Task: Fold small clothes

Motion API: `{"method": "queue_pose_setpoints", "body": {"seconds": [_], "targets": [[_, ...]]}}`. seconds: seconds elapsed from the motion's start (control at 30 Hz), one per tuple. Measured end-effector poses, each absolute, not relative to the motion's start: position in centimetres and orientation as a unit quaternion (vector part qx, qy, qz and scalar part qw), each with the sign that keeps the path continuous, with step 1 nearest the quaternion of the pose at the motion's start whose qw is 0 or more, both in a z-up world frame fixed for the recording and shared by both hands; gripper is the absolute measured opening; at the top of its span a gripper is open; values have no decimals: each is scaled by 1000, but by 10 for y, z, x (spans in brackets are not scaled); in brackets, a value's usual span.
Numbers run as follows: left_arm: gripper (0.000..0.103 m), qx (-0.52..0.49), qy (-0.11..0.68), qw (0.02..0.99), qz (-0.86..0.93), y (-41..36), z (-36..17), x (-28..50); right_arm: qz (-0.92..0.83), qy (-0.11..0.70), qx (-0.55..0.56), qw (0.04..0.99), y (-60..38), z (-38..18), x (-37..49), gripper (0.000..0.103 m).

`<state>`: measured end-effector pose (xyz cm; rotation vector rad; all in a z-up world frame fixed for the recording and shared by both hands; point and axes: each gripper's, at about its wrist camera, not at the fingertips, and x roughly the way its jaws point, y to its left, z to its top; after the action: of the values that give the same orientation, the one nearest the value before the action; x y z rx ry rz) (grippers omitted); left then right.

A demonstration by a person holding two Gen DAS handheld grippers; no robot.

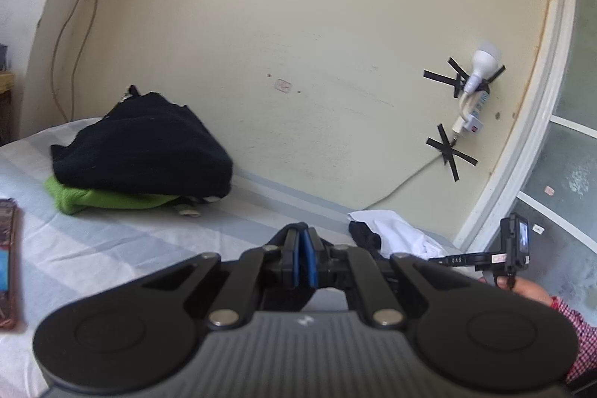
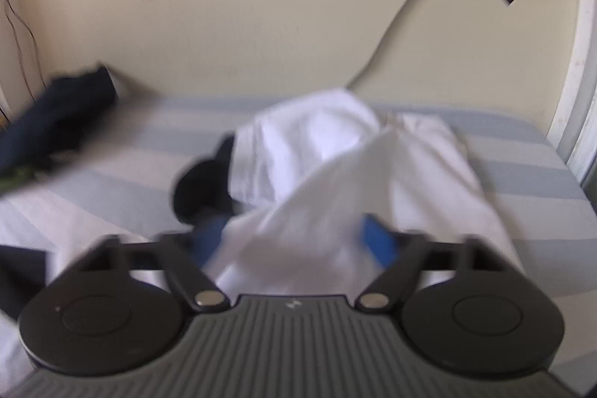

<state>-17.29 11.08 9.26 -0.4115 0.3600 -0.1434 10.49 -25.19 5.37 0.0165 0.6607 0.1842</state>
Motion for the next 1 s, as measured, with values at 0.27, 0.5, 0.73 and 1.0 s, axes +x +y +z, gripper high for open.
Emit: {"method": "queue_pose_setpoints", "body": {"seconds": [0.27, 0.5, 0.73, 1.0], "targets": [[4, -228, 180, 954, -67, 128, 90, -148, -97, 140, 150, 974, -416, 143, 27, 10], [4, -283, 158, 941, -101, 151, 109, -104, -229, 47, 196, 952, -507, 168, -110, 10], [3, -233, 160, 955, -90, 169, 195, -4, -108, 75, 239, 962, -482, 187, -73, 10], [3, -192, 38, 981, 7, 204, 300, -31, 12, -20, 297, 955, -469, 251, -24, 10]]}}
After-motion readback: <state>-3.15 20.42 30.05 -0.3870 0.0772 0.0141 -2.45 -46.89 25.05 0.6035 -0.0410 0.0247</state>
